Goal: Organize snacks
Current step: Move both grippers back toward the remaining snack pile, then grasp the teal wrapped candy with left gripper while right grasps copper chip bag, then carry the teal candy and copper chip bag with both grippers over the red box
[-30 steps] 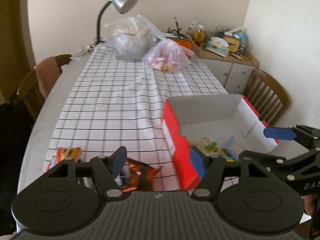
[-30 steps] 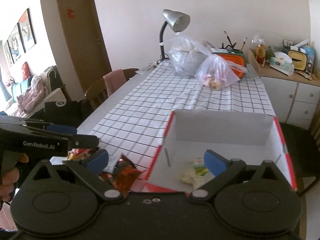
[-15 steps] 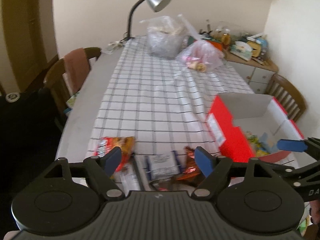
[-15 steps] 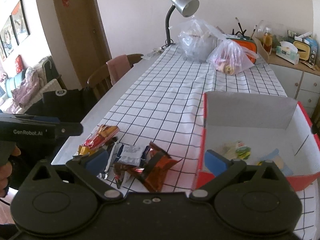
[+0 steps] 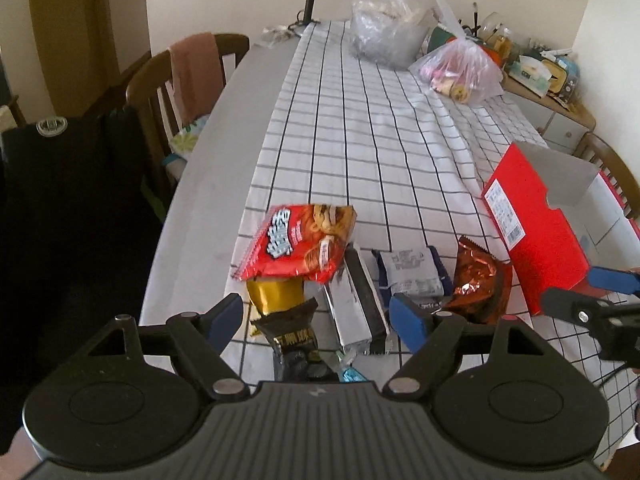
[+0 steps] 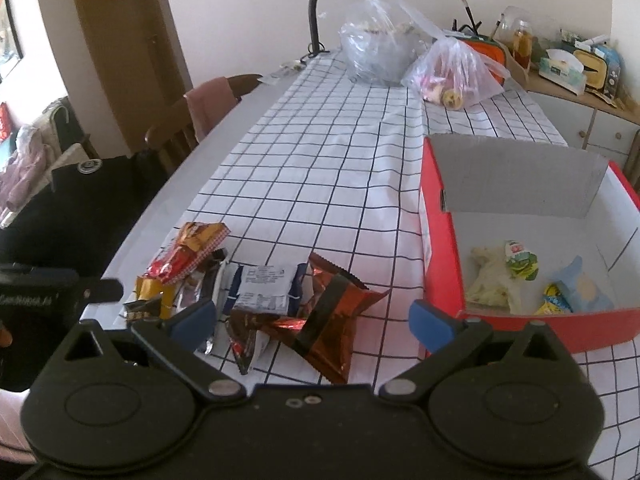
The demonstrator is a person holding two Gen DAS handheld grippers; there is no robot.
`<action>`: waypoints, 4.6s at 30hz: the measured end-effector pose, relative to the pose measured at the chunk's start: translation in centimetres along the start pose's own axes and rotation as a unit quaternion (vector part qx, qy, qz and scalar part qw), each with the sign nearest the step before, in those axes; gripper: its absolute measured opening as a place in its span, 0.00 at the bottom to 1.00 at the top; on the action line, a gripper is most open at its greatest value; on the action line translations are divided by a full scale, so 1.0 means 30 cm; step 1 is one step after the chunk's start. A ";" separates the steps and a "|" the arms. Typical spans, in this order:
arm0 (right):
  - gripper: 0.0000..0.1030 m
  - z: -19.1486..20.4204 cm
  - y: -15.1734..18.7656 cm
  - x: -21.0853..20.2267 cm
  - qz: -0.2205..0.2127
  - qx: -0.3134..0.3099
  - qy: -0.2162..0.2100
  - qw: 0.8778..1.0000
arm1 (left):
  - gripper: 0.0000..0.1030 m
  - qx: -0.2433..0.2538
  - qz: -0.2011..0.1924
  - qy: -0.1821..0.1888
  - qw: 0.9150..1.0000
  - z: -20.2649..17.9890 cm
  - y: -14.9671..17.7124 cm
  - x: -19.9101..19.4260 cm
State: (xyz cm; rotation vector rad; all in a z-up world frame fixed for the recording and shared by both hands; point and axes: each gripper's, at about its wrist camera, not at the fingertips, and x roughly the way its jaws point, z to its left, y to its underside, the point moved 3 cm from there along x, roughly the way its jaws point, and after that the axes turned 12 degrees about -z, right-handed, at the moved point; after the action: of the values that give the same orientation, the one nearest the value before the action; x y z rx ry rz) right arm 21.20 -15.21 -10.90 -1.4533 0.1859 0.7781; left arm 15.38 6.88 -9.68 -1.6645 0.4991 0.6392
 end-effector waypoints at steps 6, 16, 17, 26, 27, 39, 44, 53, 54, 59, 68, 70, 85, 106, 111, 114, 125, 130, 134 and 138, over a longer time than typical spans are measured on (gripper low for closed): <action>0.99 -0.004 0.001 0.096 0.025 0.026 0.005 0.999 | 0.78 -0.007 0.024 -0.001 1.000 -0.007 0.040 0.039; 0.92 -0.002 0.021 0.222 0.081 0.059 0.021 0.995 | 0.77 -0.066 0.081 -0.017 0.994 -0.033 0.087 0.107; 0.88 -0.006 0.025 0.232 0.088 0.066 0.023 0.994 | 0.77 -0.071 0.085 -0.018 0.994 -0.040 0.091 0.110; 0.66 -0.073 0.050 0.291 0.105 0.119 0.054 0.986 | 0.59 -0.171 0.148 -0.030 0.974 -0.035 0.138 0.163; 0.62 -0.078 0.050 0.293 0.104 0.118 0.055 0.986 | 0.57 -0.188 0.154 -0.035 0.969 -0.034 0.144 0.173; 0.39 -0.096 0.060 0.317 0.114 0.111 0.038 0.986 | 0.38 -0.206 0.174 -0.083 0.959 -0.075 0.182 0.254; 0.36 -0.095 0.059 0.318 0.113 0.107 0.037 0.987 | 0.29 -0.199 0.175 -0.093 0.960 -0.072 0.181 0.259; 0.34 -0.097 0.061 0.300 0.096 0.100 0.047 0.989 | 0.14 -0.184 0.176 -0.081 0.964 -0.071 0.185 0.254; 0.34 -0.096 0.061 0.296 0.095 0.100 0.047 0.989 | 0.13 -0.182 0.176 -0.079 0.964 -0.069 0.185 0.251; 0.33 -0.092 0.058 0.254 0.087 0.095 0.050 0.990 | 0.11 -0.180 0.171 -0.064 0.967 -0.060 0.177 0.223; 0.33 -0.114 0.023 0.131 0.062 0.117 0.047 0.990 | 0.11 -0.160 0.161 -0.026 0.974 -0.074 0.138 0.178; 0.33 -0.120 0.011 0.092 0.053 0.120 0.044 0.990 | 0.11 -0.158 0.157 -0.017 0.975 -0.077 0.124 0.163; 0.33 -0.238 -0.144 -0.171 -0.025 0.106 0.043 0.993 | 0.11 -0.067 0.065 0.081 0.992 -0.308 -0.126 0.017; 0.33 -0.687 -0.236 -0.240 -0.071 0.089 0.103 0.988 | 0.11 0.039 0.015 0.153 0.987 -0.858 -0.348 0.089; 0.33 -0.789 -0.230 -0.174 -0.050 0.083 0.099 0.990 | 0.11 0.050 0.027 0.147 0.988 -0.965 -0.360 0.182; 0.33 -0.828 -0.221 -0.120 -0.036 0.075 0.095 0.992 | 0.11 0.060 0.037 0.134 0.988 -1.017 -0.357 0.257; 0.33 -0.915 -0.183 0.063 0.020 0.056 0.073 0.996 | 0.11 0.083 0.070 0.084 0.991 -1.114 -0.305 0.479; 0.34 -0.917 -0.160 0.117 0.044 0.044 0.062 0.996 | 0.11 0.097 0.105 0.069 0.987 -1.131 -0.269 0.550; 0.34 -0.918 -0.146 0.143 0.064 0.045 0.055 0.995 | 0.11 0.098 0.132 0.058 0.985 -1.134 -0.256 0.590; 0.36 -0.924 -0.132 0.151 0.072 0.050 0.048 0.995 | 0.11 0.095 0.148 0.053 0.983 -1.130 -0.245 0.604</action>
State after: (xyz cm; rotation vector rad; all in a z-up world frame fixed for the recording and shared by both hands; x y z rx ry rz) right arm 36.15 -39.05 -14.40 -1.3946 0.4015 0.8052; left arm 38.44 -24.67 -11.83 -1.4602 0.8687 0.6979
